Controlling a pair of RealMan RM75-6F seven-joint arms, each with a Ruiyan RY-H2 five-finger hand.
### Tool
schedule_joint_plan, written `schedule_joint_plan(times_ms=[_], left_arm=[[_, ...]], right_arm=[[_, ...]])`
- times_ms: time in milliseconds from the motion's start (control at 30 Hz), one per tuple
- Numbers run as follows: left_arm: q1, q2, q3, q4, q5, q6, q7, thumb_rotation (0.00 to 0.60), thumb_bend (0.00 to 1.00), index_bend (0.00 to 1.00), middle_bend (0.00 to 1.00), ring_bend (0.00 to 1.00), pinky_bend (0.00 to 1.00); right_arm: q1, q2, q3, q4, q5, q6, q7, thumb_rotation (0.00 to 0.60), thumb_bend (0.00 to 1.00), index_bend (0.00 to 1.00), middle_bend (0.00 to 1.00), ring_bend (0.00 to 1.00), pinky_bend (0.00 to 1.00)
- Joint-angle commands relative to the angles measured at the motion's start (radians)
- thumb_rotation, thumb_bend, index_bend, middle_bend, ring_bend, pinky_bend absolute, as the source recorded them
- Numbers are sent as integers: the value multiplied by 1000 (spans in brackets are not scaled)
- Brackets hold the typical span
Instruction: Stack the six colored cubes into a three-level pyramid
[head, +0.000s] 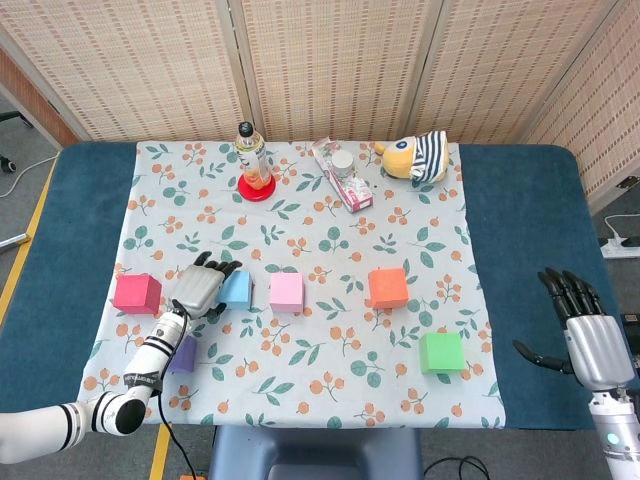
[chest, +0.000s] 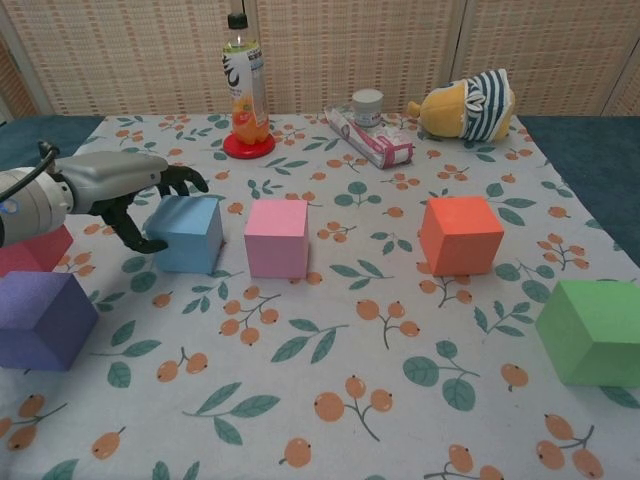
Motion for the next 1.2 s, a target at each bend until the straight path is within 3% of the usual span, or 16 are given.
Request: schedule_joint_plan(times_ms=[33,1200], left_arm=[[-3,-3,-2,-2,10,5,-6,600,344,177,328,281,115],[-51,-45,-12,-9,-16,-7,25,600,342,155,314,282,118]], right_arm=[[-1,0,0,1,1,2,1,404,0,0,60,0,111],[-31,17,-1,3,14,38,15,404,0,0,60,0,111]])
